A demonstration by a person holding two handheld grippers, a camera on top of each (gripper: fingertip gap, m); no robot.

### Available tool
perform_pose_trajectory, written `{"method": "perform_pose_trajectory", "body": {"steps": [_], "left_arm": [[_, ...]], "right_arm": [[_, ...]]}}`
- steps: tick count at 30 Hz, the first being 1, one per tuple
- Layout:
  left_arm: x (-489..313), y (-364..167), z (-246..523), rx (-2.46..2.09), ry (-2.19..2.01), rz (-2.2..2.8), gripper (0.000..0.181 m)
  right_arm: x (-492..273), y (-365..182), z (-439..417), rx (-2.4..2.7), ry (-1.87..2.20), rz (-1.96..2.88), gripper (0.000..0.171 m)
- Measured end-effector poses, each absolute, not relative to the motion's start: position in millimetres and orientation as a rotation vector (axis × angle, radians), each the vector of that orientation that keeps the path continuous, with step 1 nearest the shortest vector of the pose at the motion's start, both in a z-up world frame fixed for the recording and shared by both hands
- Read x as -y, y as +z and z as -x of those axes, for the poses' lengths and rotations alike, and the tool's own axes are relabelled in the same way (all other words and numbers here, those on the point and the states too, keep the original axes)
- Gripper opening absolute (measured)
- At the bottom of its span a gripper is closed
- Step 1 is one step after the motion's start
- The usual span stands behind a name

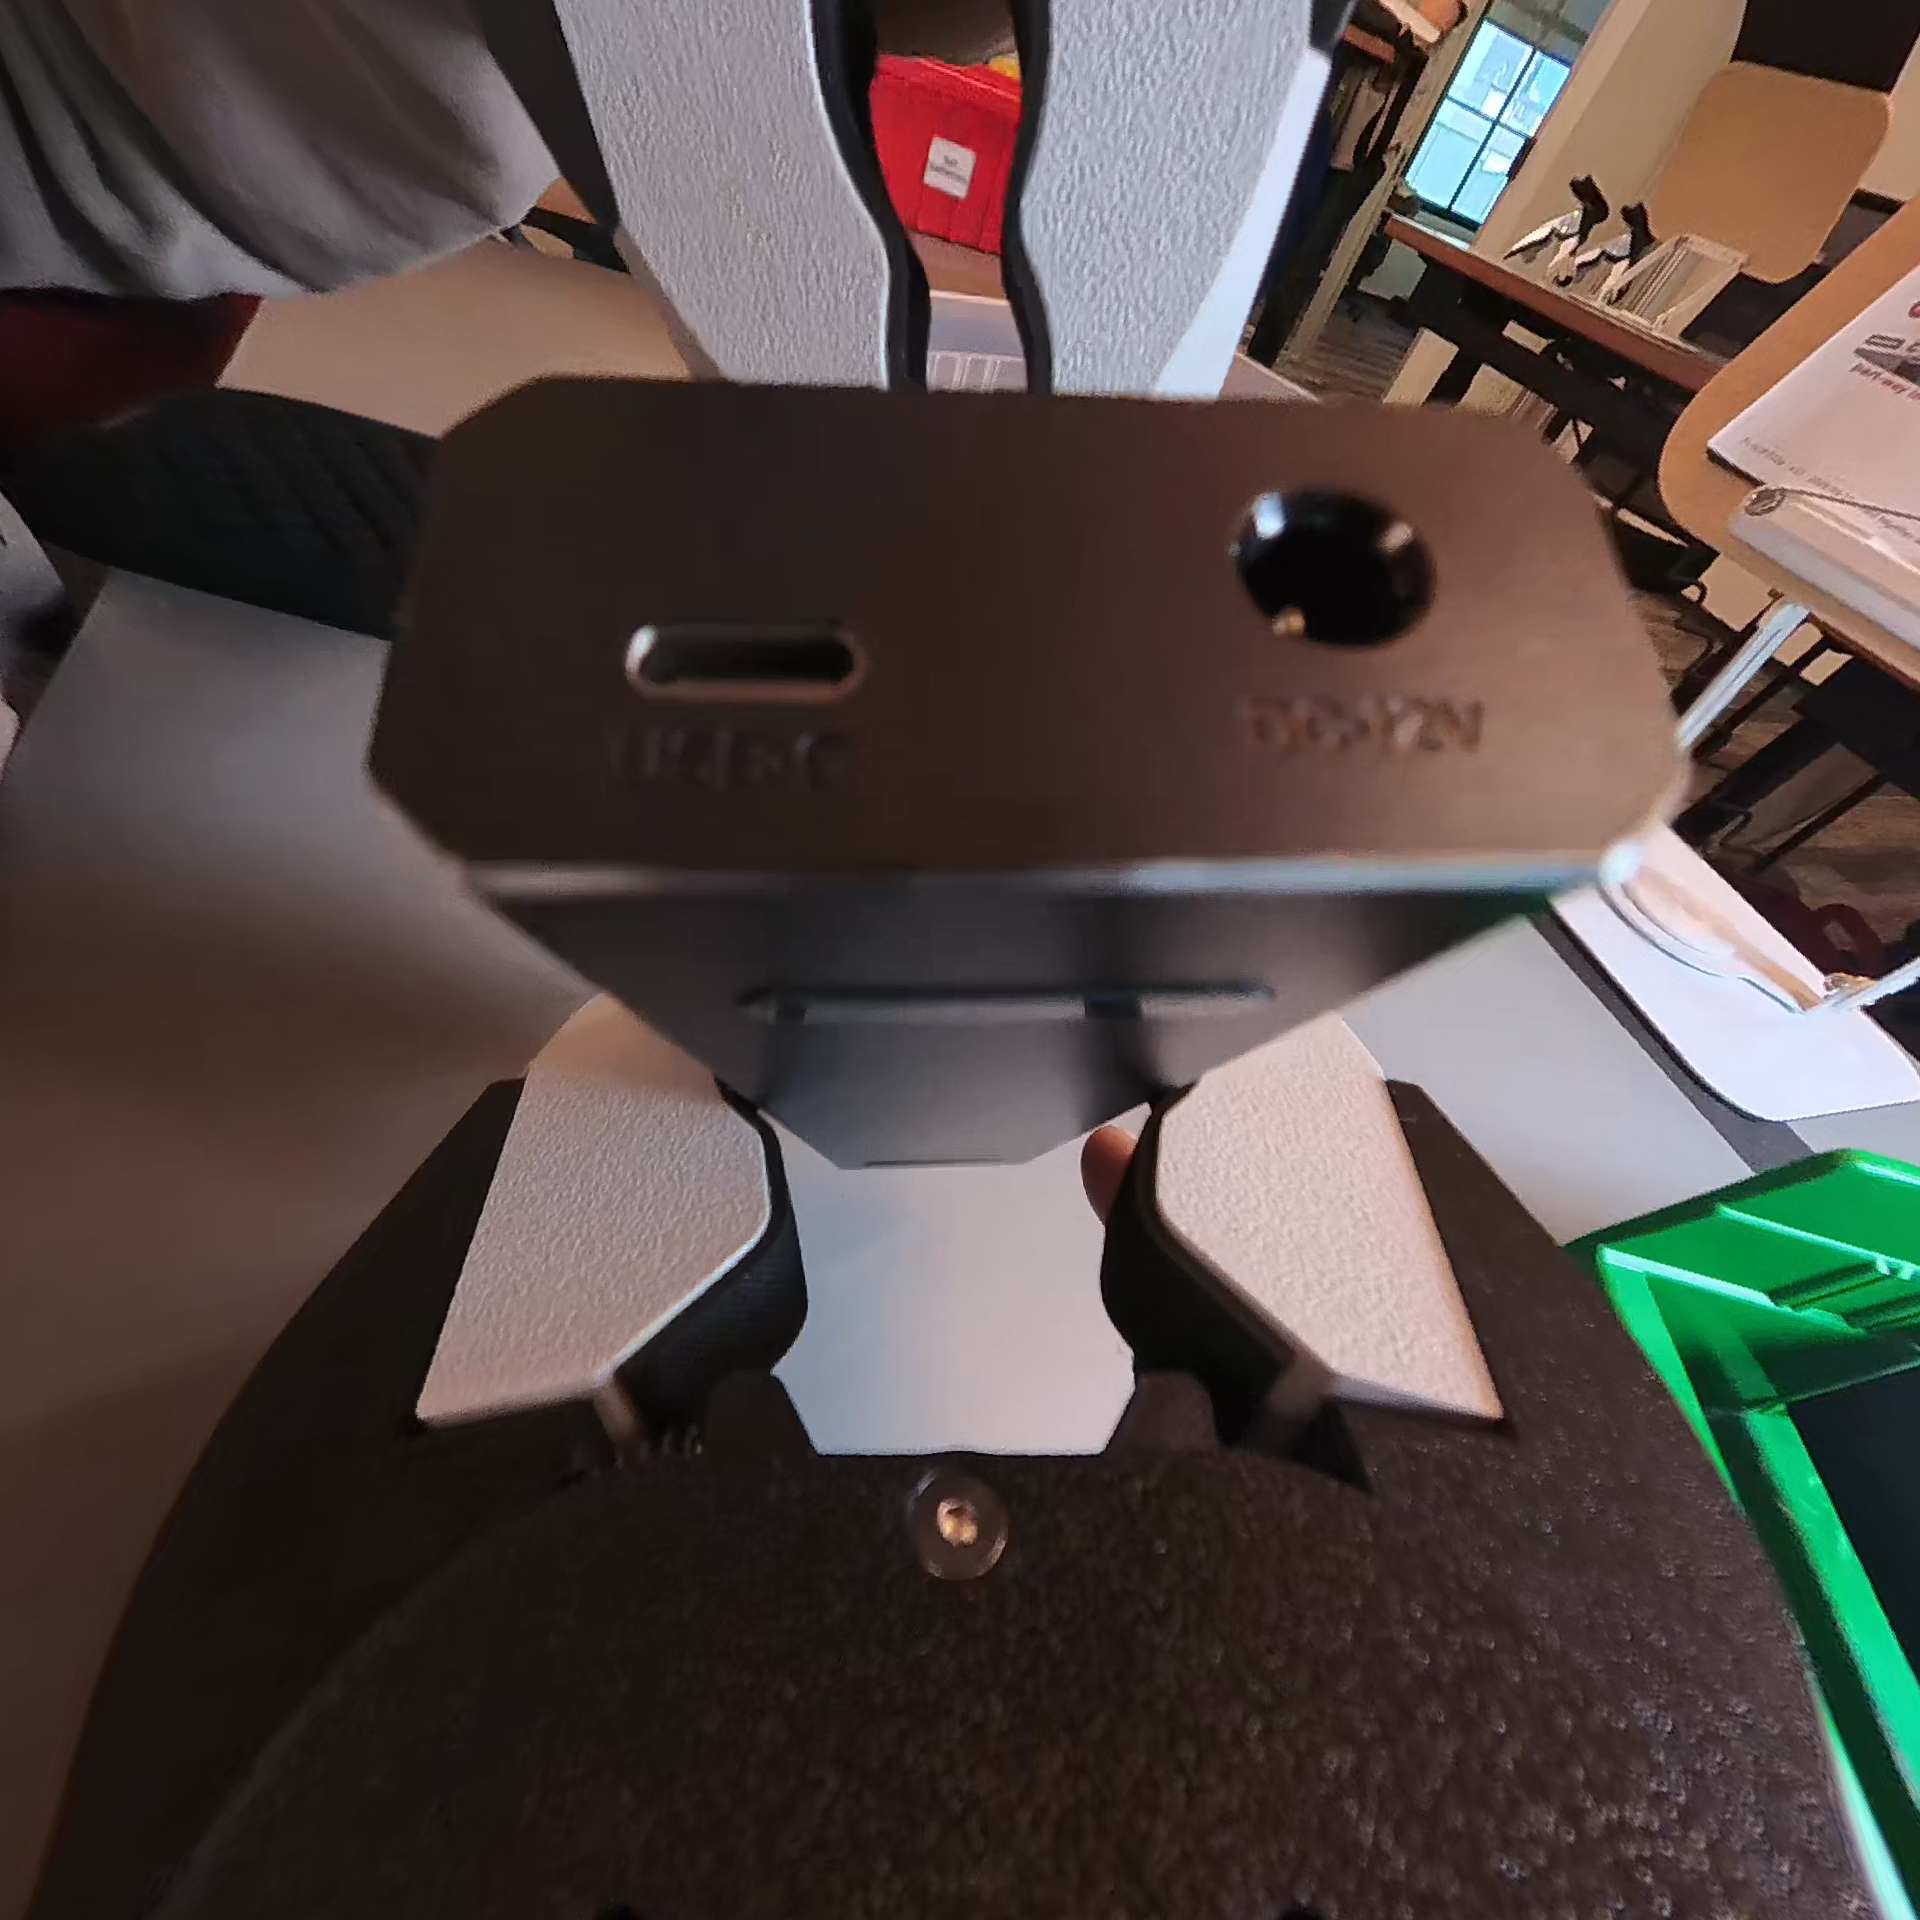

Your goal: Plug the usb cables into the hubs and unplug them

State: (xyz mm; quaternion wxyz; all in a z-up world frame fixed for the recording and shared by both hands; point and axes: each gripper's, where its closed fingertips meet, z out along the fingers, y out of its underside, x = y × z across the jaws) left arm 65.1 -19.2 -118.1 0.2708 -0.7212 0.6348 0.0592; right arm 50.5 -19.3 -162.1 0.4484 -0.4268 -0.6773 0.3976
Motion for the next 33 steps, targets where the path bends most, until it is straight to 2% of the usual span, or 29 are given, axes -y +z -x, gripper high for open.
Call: {"method": "perform_pose_trajectory", "body": {"steps": [23,30,33], "left_arm": [[32.1,-131.3,-61.8,-1.840,0.122,2.033,0.005],[24.7,-112.1,-66.9,-1.600,-0.052,1.931,0.007],[18.5,-75.8,-59.5,-1.327,-0.184,1.769,0.017]], "right_arm": [[30.7,-179.9,-45.1,1.812,0.826,1.118,0.071],[26.1,-157.5,-45.0,1.721,0.947,1.106,0.071],[23.2,-138.3,-50.9,1.647,1.049,1.084,0.071]]}}
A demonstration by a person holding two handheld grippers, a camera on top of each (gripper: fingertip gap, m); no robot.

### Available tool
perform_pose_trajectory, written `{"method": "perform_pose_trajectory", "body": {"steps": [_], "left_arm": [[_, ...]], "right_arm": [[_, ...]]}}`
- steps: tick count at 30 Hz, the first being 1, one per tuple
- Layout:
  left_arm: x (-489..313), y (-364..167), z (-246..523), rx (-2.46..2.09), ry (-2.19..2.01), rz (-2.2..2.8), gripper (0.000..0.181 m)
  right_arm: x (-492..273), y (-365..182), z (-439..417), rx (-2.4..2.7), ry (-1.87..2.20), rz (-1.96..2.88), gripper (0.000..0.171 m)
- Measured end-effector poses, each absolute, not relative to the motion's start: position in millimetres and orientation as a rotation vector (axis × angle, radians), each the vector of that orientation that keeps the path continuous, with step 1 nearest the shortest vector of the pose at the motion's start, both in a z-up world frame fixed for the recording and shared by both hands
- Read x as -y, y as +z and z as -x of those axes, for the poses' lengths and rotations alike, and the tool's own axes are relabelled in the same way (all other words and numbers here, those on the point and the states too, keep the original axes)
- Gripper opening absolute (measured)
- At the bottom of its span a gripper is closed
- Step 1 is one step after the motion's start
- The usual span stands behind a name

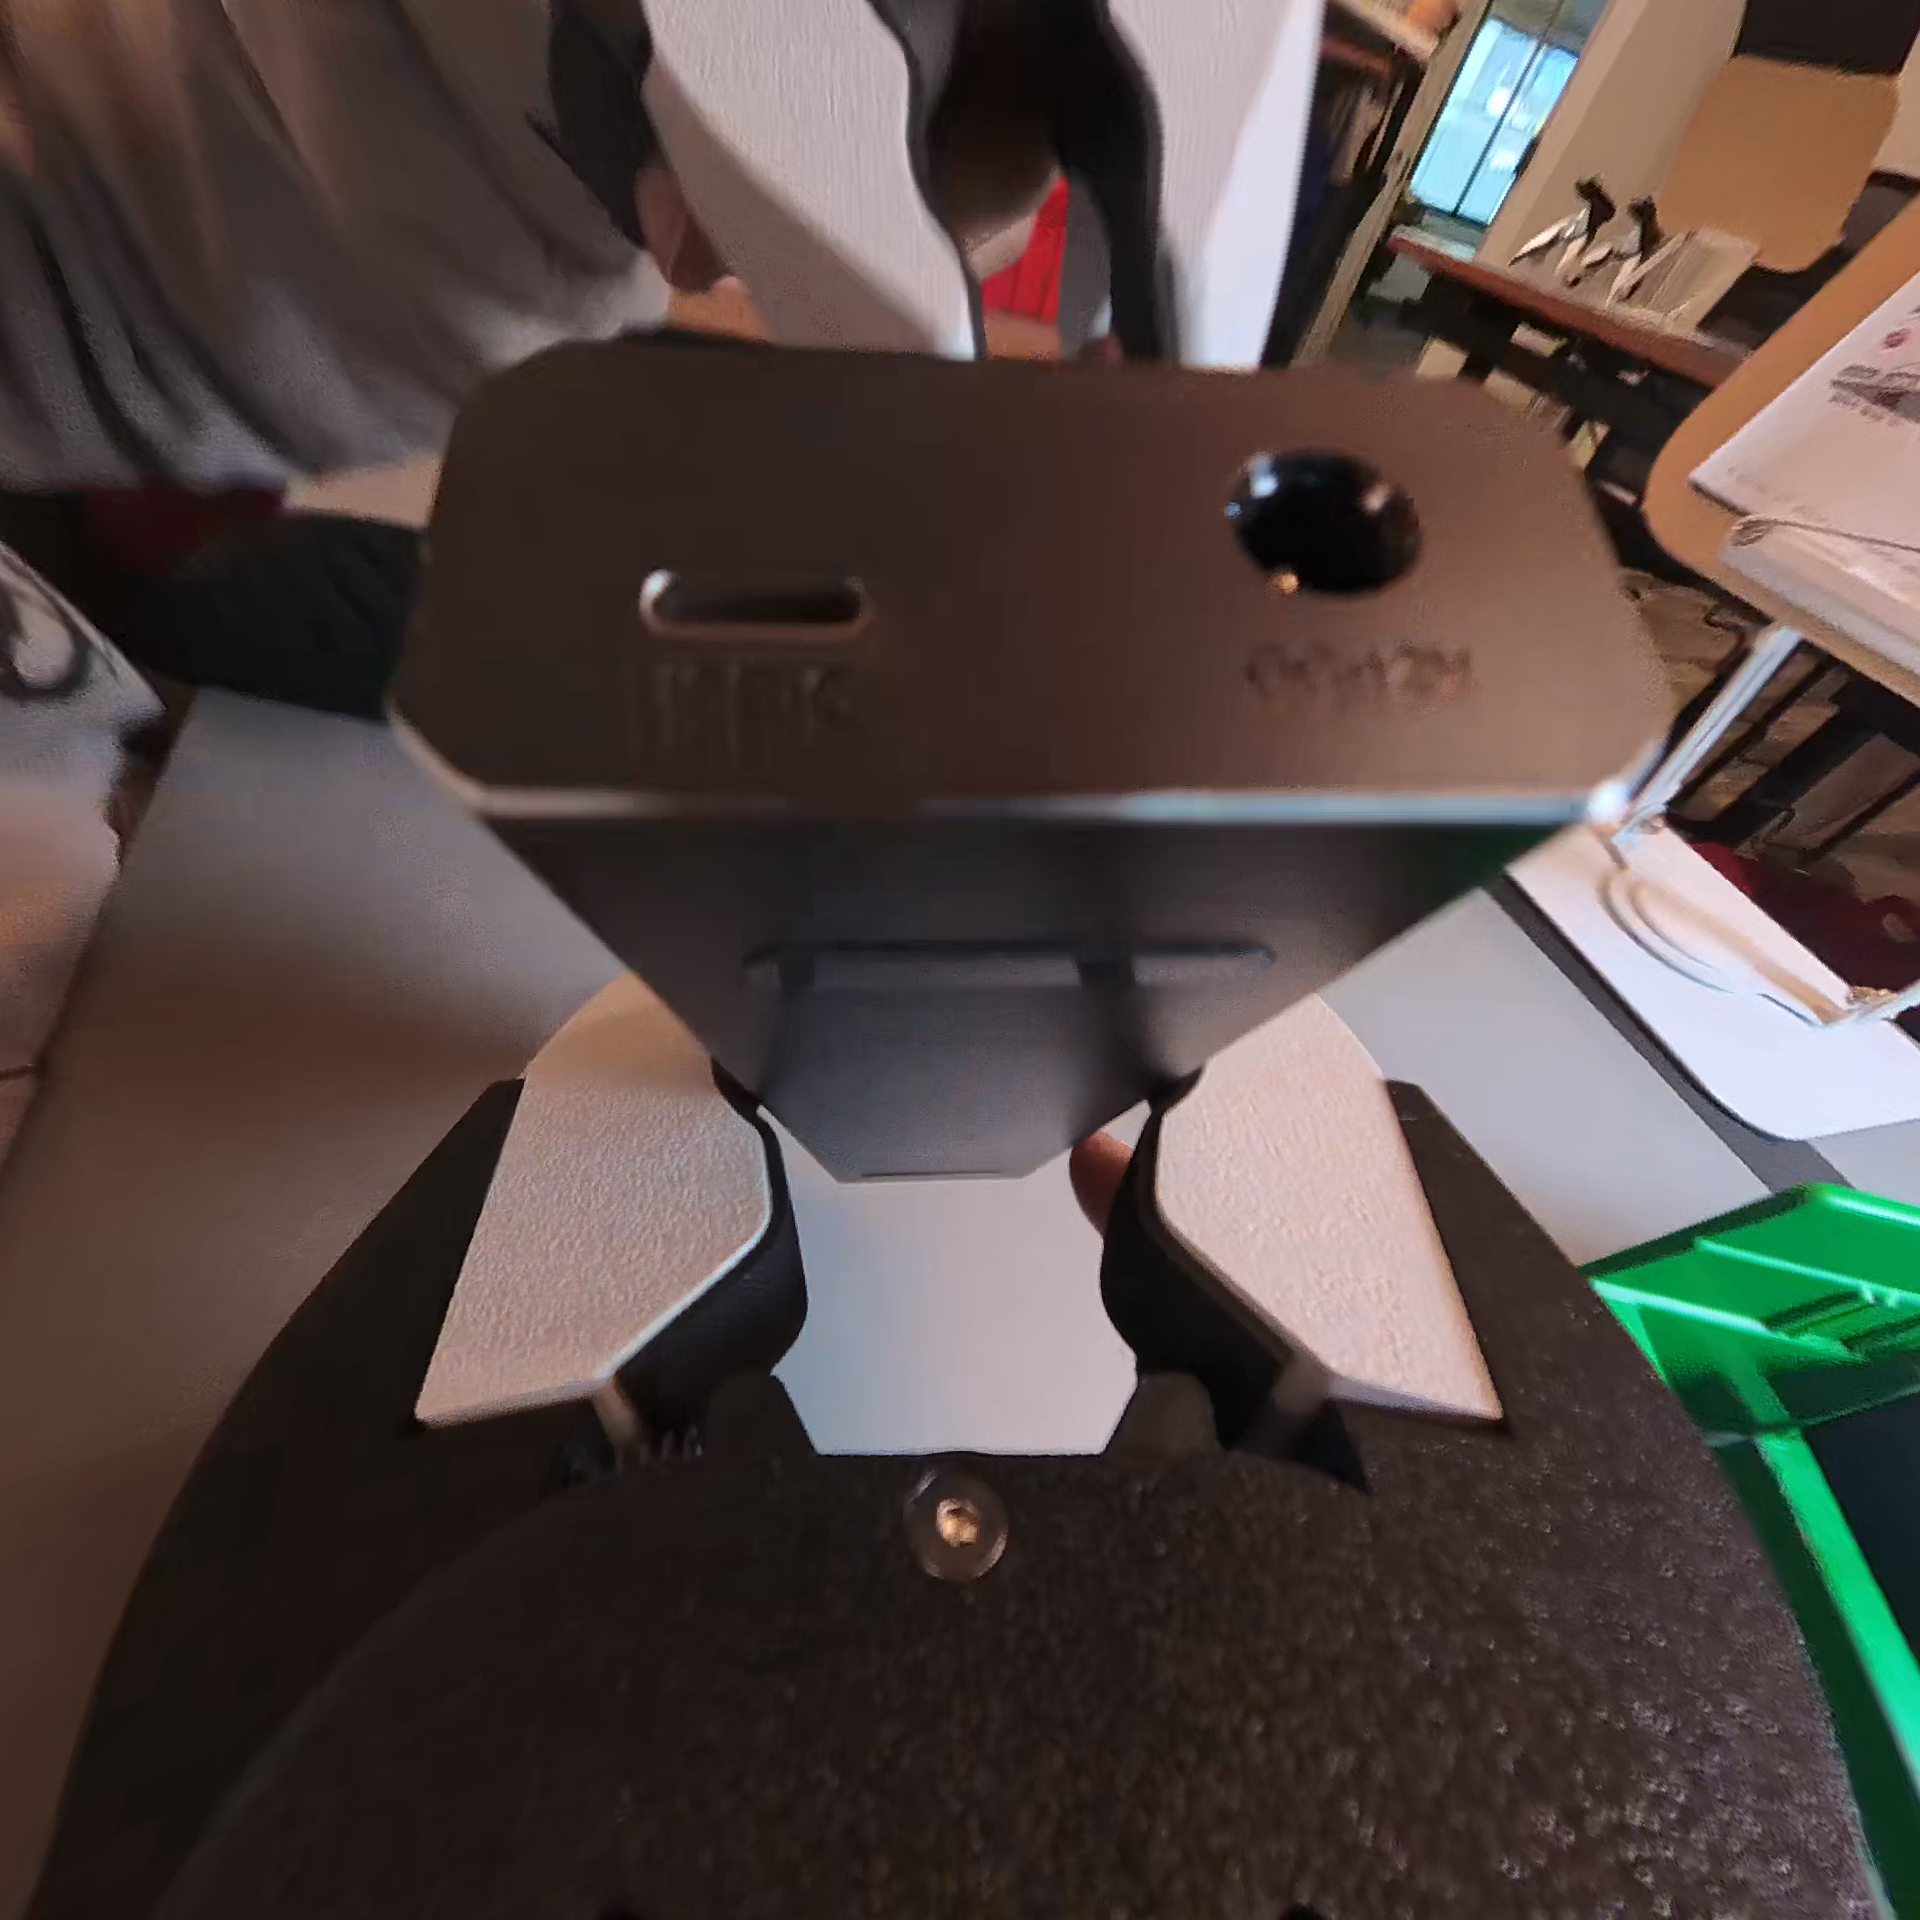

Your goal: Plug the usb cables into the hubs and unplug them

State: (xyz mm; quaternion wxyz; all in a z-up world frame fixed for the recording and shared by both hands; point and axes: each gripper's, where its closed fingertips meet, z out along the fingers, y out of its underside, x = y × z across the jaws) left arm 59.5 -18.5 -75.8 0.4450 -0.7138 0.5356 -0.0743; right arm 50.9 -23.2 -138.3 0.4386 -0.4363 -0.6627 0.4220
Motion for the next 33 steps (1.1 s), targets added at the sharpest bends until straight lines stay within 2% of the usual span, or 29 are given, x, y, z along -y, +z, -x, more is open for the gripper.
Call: {"method": "perform_pose_trajectory", "body": {"steps": [2,5,9,12,13,15,16,18,21,24,28,30,31,33], "left_arm": [[15.4,-46.8,-32.1,-1.079,-0.264,1.647,0.028],[21.7,-35.8,17.9,-0.743,-0.500,1.516,0.030],[41.0,-108.5,20.9,-0.665,-0.832,1.617,0.038],[42.3,-156.3,-26.1,-0.735,-0.898,1.684,0.065],[40.4,-154.6,-43.2,-0.741,-0.932,1.654,0.079],[31.9,-135.3,-65.7,-0.724,-0.960,1.560,0.091],[27.2,-125.5,-71.8,-0.716,-0.953,1.513,0.090],[24.4,-121.7,-77.3,-0.750,-0.948,1.491,0.071],[29.2,-129.5,-71.0,-0.805,-0.887,1.532,0.071],[37.2,-114.6,-51.7,-0.784,-0.876,1.520,0.071],[48.3,-105.4,-16.5,-0.765,-0.851,1.521,0.070],[54.3,-106.7,-5.5,-0.777,-0.871,1.528,0.070],[55.8,-108.4,-2.7,-0.791,-0.864,1.532,0.063],[58.6,-117.2,-6.2,-0.849,-0.862,1.557,0.063]], "right_arm": [[14.3,-131.2,-59.0,1.578,1.132,1.113,0.071],[0.0,-112.4,-68.1,1.433,1.289,1.127,0.071],[-7.9,-75.1,-73.5,1.218,1.491,1.056,0.071],[0.1,-55.3,-64.7,1.129,1.616,1.000,0.071],[5.2,-51.3,-60.1,1.113,1.652,0.983,0.071],[17.6,-51.9,-51.1,1.127,1.680,0.964,0.071],[23.1,-54.9,-47.9,1.140,1.679,0.959,0.071],[29.6,-61.1,-46.4,1.168,1.668,0.953,0.071],[35.3,-79.3,-45.5,1.270,1.618,0.990,0.071],[38.7,-106.0,-46.8,1.443,1.573,1.082,0.067],[22.7,-99.9,-62.1,1.425,1.613,1.127,0.071],[19.1,-100.8,-65.1,1.467,1.532,1.122,0.071],[20.7,-106.6,-64.2,1.524,1.465,1.125,0.071],[30.6,-131.2,-59.7,1.709,1.304,1.165,0.073]]}}
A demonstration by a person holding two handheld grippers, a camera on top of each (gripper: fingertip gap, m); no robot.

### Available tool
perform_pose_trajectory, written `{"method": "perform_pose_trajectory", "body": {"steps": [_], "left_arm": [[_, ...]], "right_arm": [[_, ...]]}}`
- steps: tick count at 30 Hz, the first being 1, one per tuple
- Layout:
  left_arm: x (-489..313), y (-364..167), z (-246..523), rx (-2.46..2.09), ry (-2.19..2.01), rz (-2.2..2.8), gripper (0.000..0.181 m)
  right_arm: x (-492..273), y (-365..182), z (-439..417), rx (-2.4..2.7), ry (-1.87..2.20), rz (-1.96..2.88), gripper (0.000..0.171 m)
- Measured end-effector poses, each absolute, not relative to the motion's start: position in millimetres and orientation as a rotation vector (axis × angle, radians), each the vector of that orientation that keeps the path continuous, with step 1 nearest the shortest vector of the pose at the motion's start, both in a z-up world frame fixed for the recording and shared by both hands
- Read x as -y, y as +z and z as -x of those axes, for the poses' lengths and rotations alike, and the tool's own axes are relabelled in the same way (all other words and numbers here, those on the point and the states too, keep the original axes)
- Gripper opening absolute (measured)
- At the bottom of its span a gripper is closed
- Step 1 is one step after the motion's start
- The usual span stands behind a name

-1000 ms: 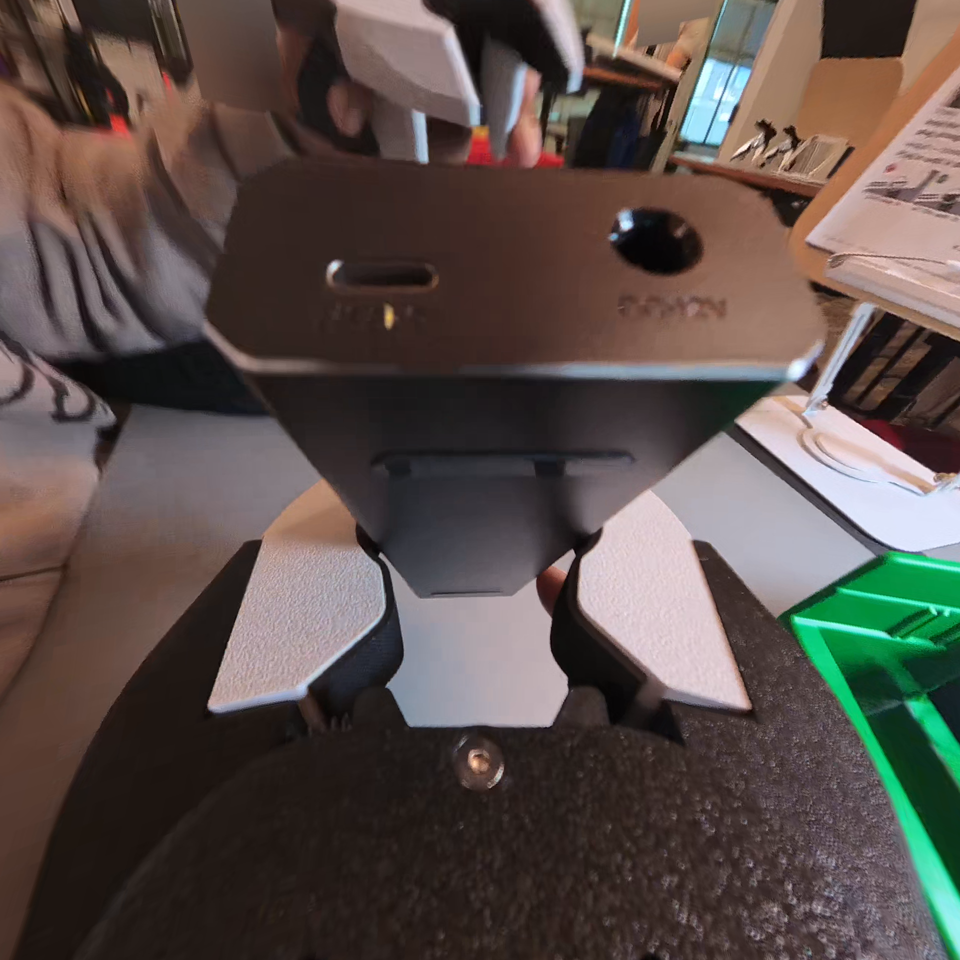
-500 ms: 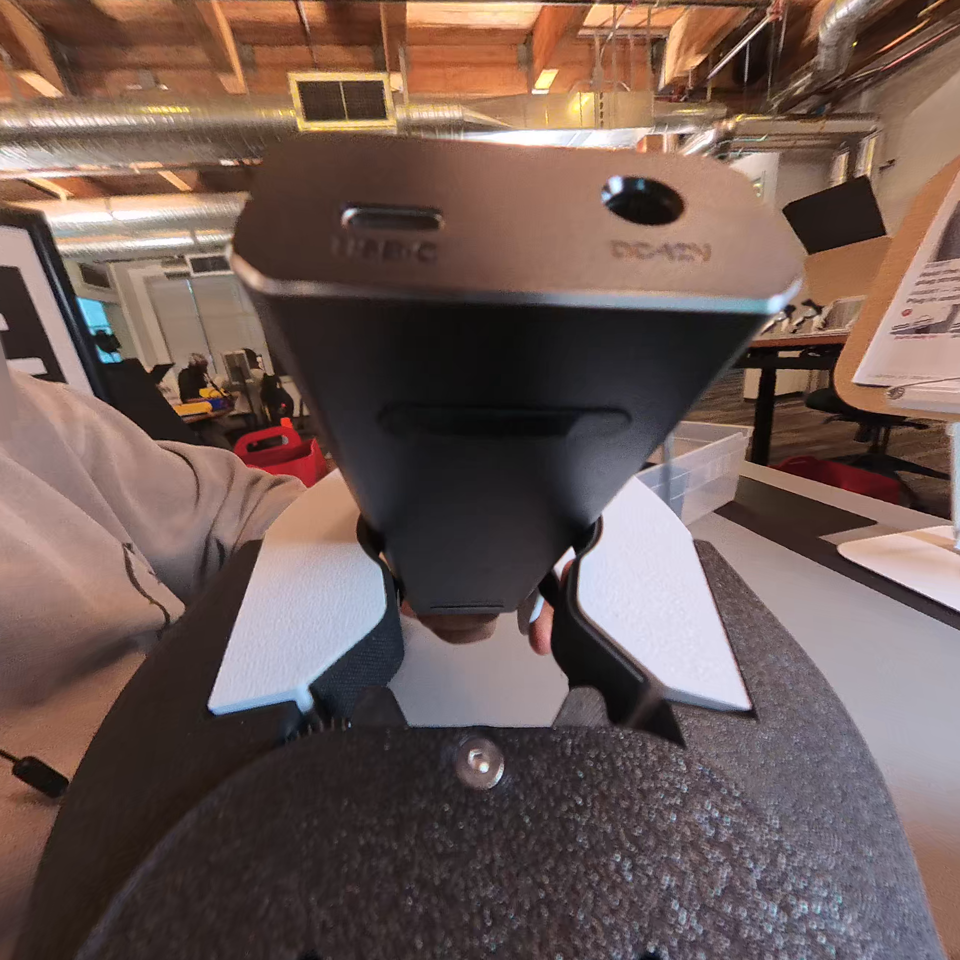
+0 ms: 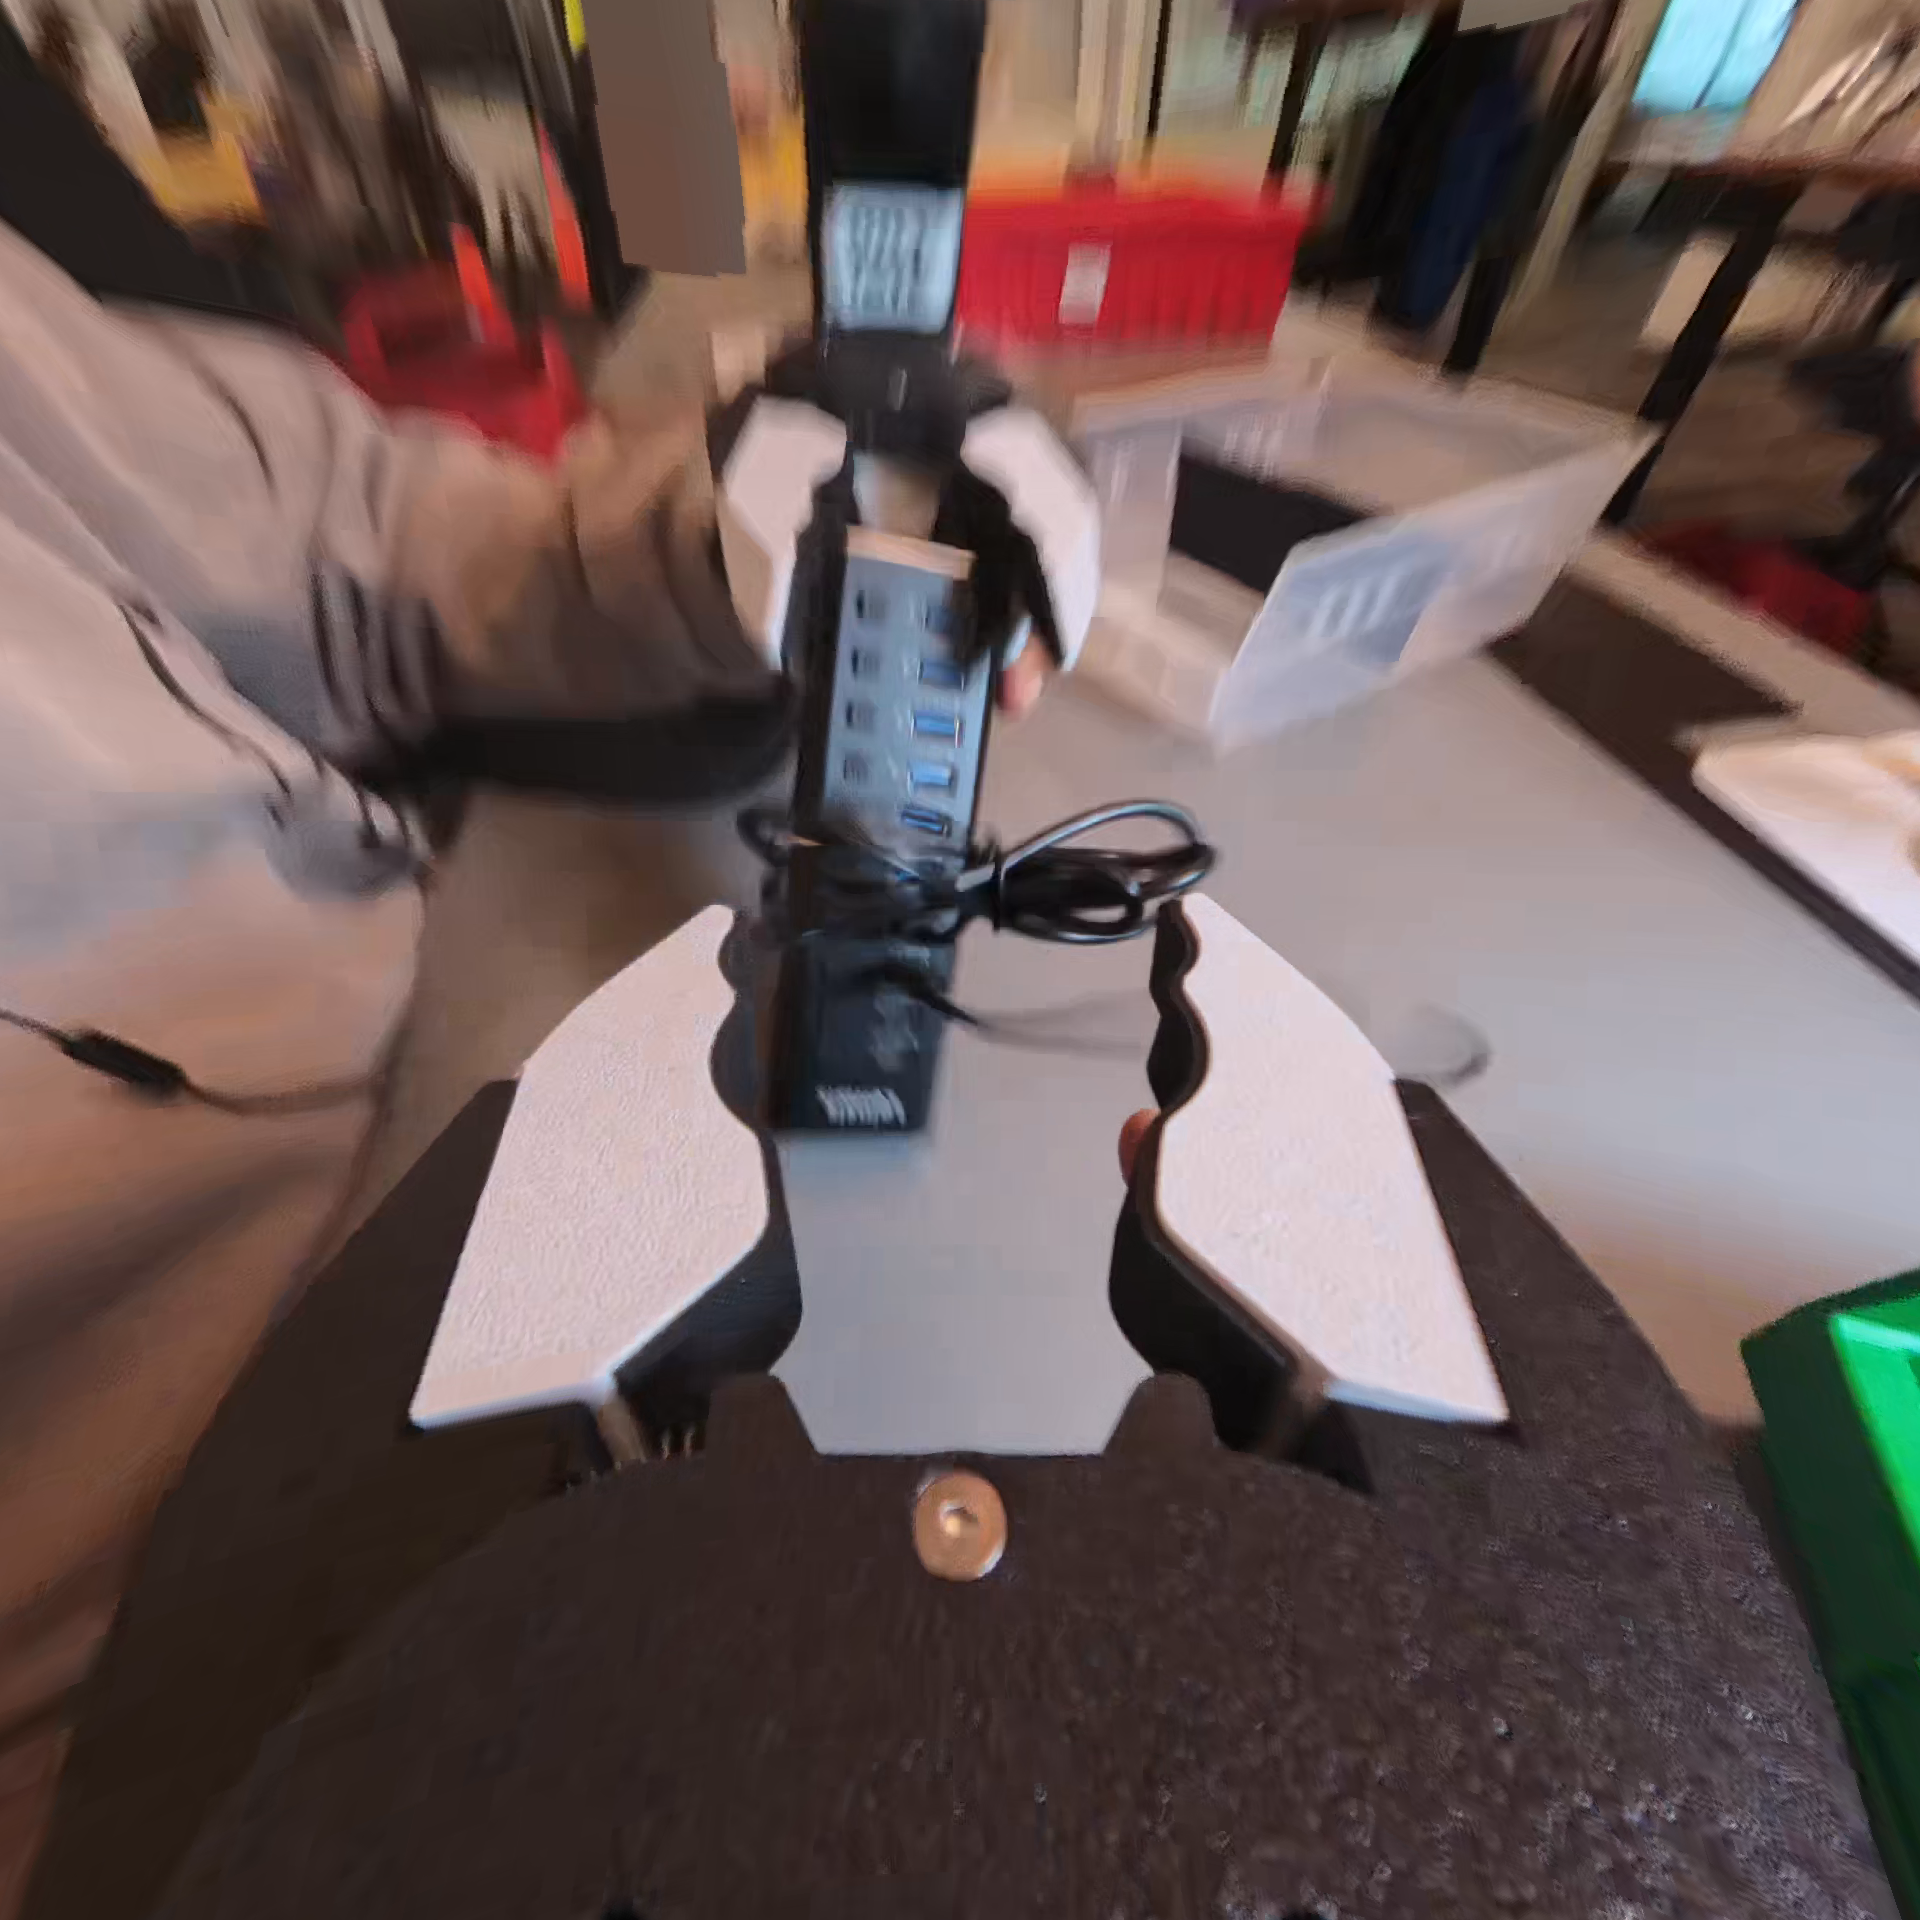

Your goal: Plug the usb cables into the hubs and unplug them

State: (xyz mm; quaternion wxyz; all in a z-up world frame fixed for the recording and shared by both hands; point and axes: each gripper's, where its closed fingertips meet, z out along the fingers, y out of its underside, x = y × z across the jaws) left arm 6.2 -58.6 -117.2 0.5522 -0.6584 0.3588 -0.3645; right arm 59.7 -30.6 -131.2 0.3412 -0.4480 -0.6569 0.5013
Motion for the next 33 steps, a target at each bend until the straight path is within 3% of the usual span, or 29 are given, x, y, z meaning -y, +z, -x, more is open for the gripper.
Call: {"method": "perform_pose_trajectory", "body": {"steps": [3,9,13,19,26,32,33], "left_arm": [[58.5,-121.3,-10.6,-0.855,-0.899,1.575,0.063],[57.6,-116.3,-9.8,-0.874,-0.819,1.568,0.064],[58.5,-110.3,-18.6,-0.917,-0.788,1.552,0.064],[49.1,-89.0,-30.7,-0.985,-0.737,1.523,0.064],[42.1,-48.1,-56.1,-1.086,-0.694,1.424,0.063],[36.2,-32.1,-66.2,-1.089,-0.708,1.364,0.063],[36.7,-30.9,-68.1,-1.080,-0.731,1.351,0.056]], "right_arm": [[29.3,-170.7,-46.0,1.852,0.945,1.194,0.083],[20.2,-171.1,-44.7,1.827,0.903,1.274,0.080],[16.6,-159.5,-58.0,1.887,0.788,1.265,0.081],[24.7,-99.9,-77.8,1.857,0.845,1.183,0.083],[30.7,-115.9,-29.2,1.914,0.758,1.114,0.090],[52.9,-110.1,-0.7,1.867,0.944,1.039,0.064],[52.3,-106.0,5.3,1.791,1.016,1.058,0.057]]}}
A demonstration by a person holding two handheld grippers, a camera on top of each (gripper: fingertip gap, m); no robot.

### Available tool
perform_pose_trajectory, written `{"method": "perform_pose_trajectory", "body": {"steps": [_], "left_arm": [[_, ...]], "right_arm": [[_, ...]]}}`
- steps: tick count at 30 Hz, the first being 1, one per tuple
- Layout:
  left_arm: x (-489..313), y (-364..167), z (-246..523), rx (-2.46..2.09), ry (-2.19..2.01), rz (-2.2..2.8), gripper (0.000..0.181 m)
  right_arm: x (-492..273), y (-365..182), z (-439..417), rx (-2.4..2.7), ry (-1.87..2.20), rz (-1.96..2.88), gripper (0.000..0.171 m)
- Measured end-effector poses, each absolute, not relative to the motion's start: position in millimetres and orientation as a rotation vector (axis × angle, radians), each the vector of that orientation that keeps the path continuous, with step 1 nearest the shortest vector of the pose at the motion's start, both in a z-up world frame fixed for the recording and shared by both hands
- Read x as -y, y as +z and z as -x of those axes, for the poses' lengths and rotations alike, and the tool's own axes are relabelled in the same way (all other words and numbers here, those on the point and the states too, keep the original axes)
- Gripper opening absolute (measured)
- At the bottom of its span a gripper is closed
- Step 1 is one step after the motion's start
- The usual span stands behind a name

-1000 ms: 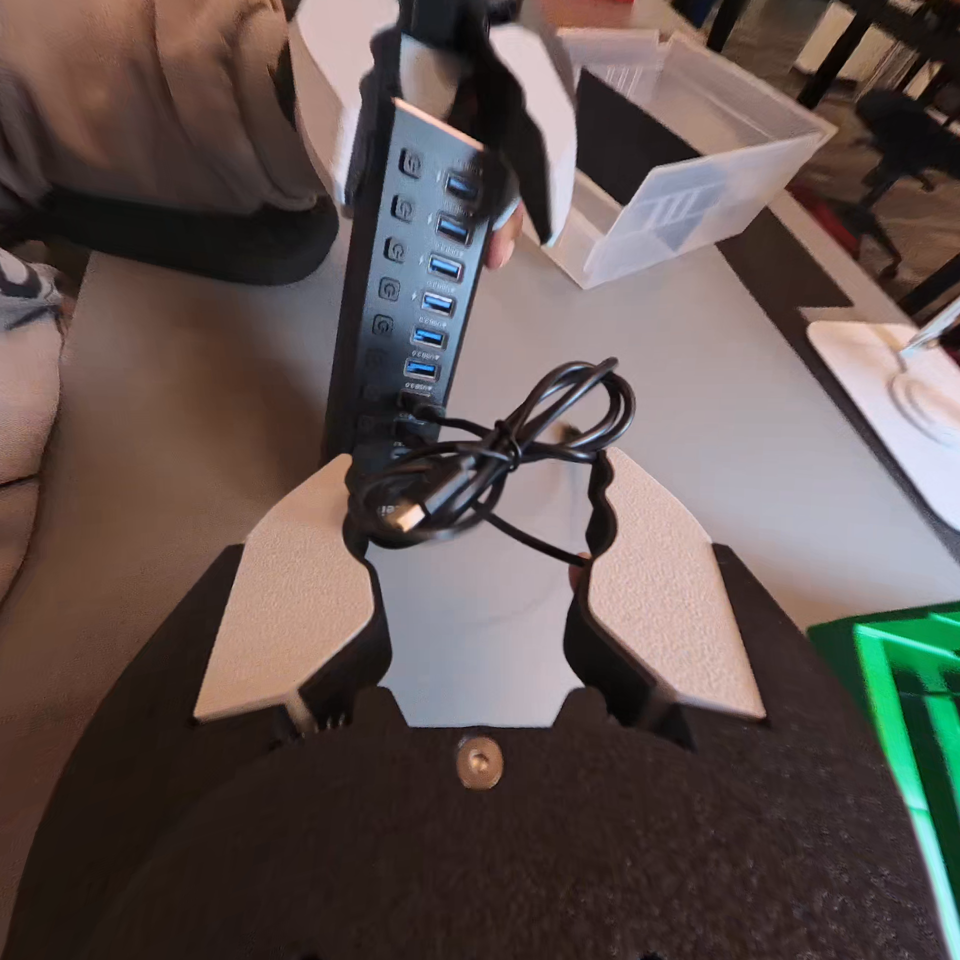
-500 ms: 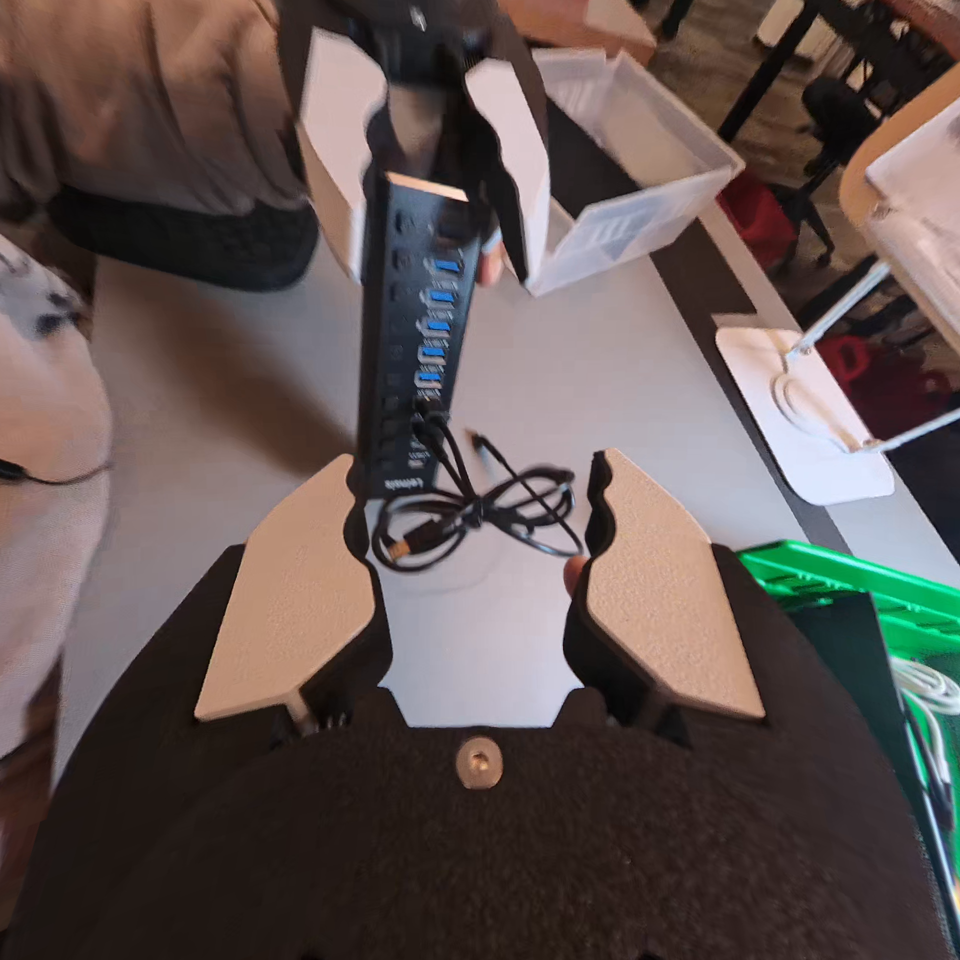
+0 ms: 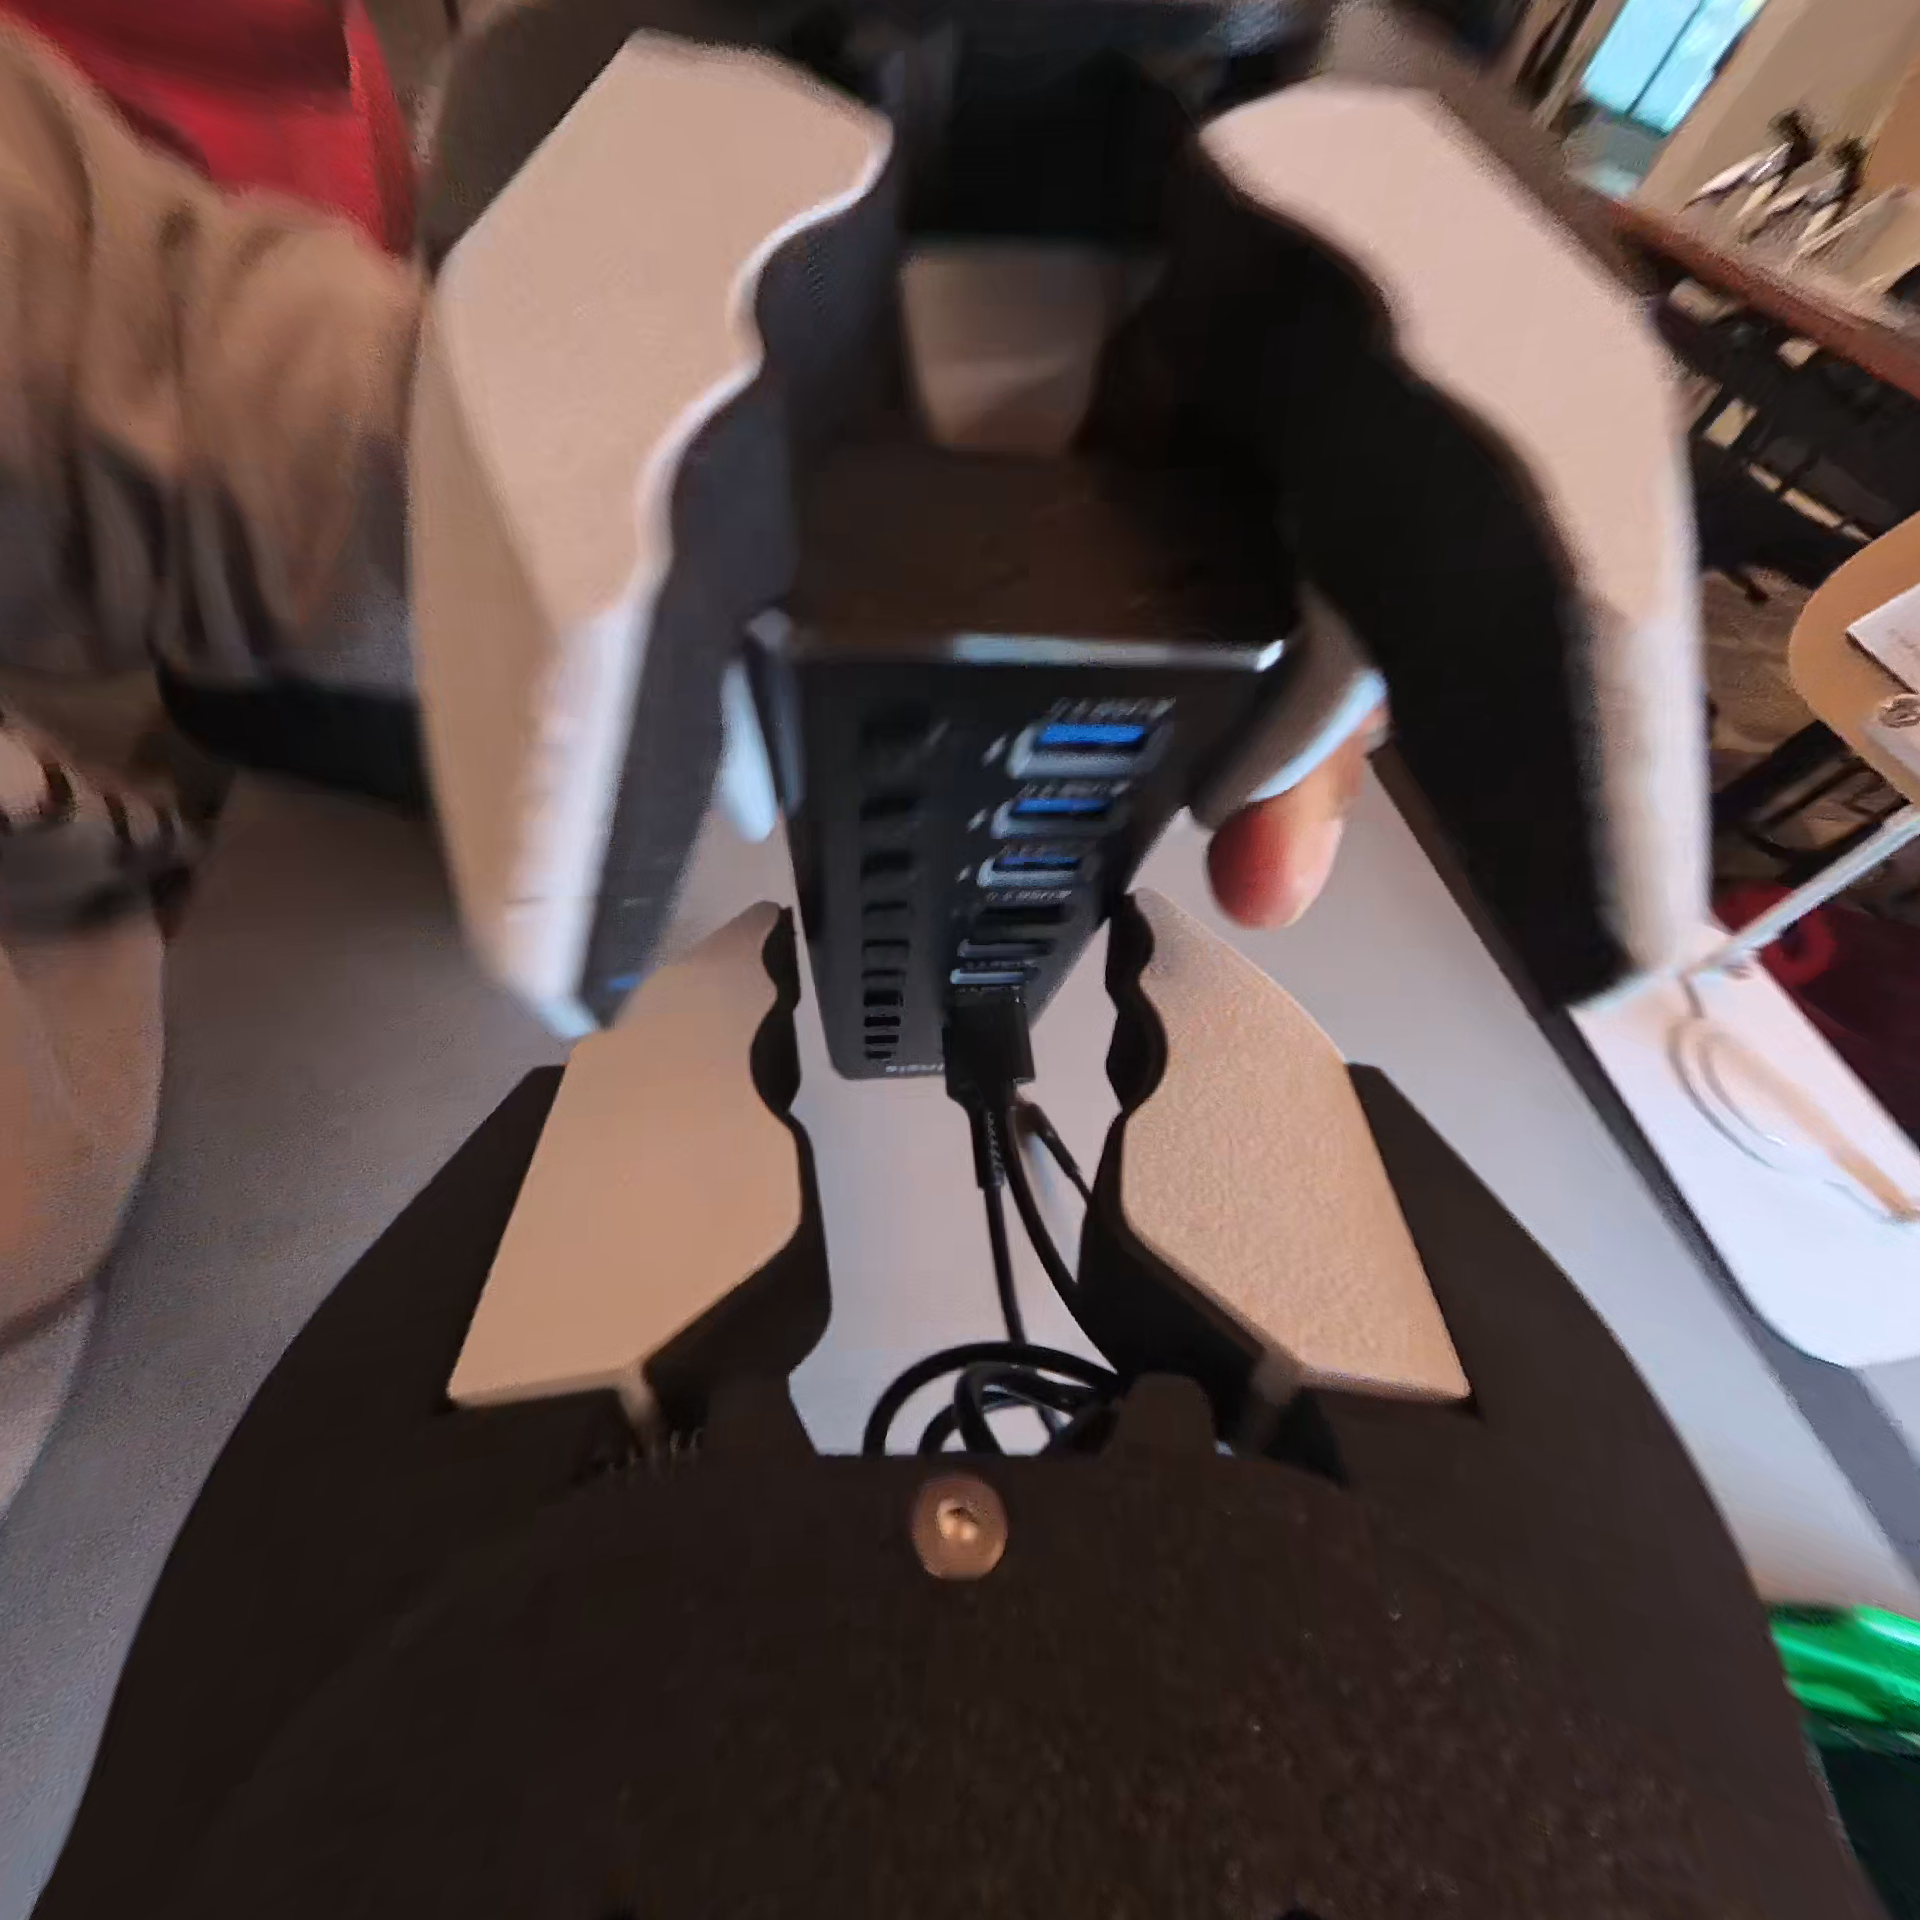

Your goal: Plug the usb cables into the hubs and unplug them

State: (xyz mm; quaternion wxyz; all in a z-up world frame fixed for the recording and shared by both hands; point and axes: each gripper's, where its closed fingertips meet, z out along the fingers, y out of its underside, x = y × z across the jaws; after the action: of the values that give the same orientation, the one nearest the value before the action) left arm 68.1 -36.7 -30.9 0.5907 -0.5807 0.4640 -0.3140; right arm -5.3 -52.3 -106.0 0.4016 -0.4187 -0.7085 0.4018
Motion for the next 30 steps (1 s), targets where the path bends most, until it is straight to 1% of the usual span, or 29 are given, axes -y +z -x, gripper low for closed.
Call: {"method": "perform_pose_trajectory", "body": {"steps": [2,7,10,13,16,19,24,27,30], "left_arm": [[35.3,-34.0,-70.9,-1.083,-0.722,1.351,0.056],[35.4,-38.4,-71.1,-1.077,-0.717,1.368,0.056],[29.4,-40.0,-68.5,-1.040,-0.684,1.393,0.057],[27.9,-28.4,-52.3,-0.952,-0.664,1.393,0.080],[33.9,-37.7,-28.4,-0.929,-0.639,1.455,0.085],[37.4,-78.3,-2.5,-0.893,-0.581,1.576,0.085],[57.2,-154.6,31.1,-0.821,-0.549,1.786,0.082],[68.2,-168.5,35.8,-0.775,-0.561,1.799,0.079],[68.7,-171.0,36.6,-0.743,-0.552,1.777,0.076]], "right_arm": [[54.3,-104.8,11.0,1.706,1.152,1.084,0.056],[54.5,-108.3,10.5,1.669,1.148,1.065,0.054],[53.0,-114.9,7.3,1.669,1.211,1.112,0.054],[47.1,-120.3,-2.2,1.637,1.281,1.167,0.054],[31.0,-113.1,-19.3,1.548,1.348,1.211,0.054],[4.7,-89.8,-42.4,1.440,1.345,1.218,0.054],[-68.1,-9.8,-89.0,1.320,1.036,1.195,0.054],[-124.5,36.5,-108.1,1.335,0.686,1.255,0.054],[-193.0,55.7,-117.0,1.408,0.253,1.387,0.055]]}}
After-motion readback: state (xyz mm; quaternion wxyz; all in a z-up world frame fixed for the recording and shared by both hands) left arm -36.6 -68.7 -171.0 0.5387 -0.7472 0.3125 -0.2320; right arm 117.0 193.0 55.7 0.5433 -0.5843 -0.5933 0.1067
